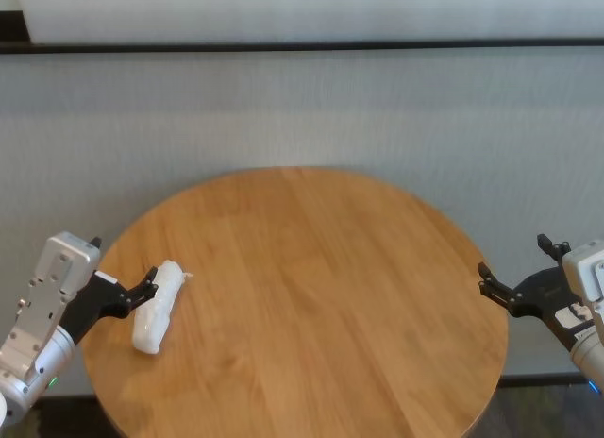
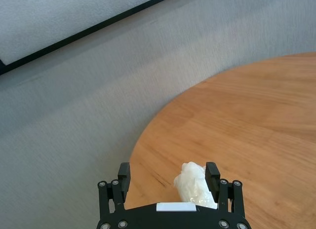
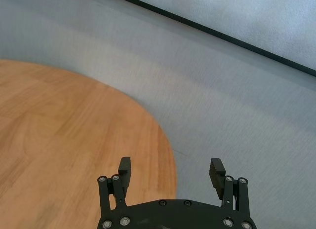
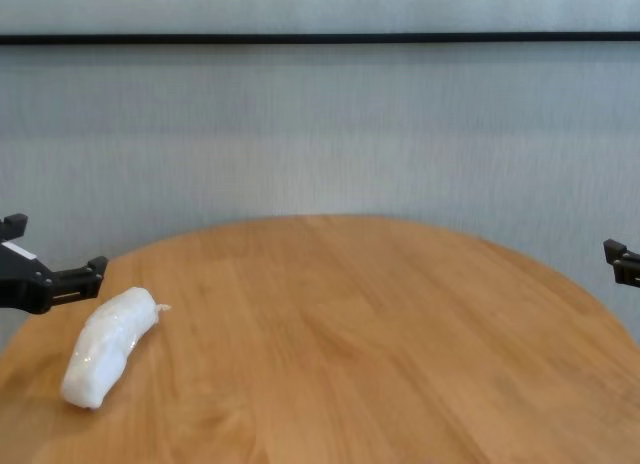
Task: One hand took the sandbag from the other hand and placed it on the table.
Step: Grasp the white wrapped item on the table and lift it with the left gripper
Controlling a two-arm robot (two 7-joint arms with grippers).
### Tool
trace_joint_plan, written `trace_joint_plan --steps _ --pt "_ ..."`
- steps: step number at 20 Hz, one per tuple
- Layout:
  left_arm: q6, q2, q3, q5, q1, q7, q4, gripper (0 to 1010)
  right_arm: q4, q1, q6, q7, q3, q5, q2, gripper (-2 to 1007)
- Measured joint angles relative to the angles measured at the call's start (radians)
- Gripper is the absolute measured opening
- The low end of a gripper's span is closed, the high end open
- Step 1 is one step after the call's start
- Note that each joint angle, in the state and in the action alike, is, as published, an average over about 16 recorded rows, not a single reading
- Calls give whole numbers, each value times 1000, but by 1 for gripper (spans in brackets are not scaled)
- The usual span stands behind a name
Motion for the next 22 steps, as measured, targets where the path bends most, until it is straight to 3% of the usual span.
trace_joint_plan --steps 22 --pt "0 0 0 0 0 0 0 1002 0 0 0 0 0 0 0 1001"
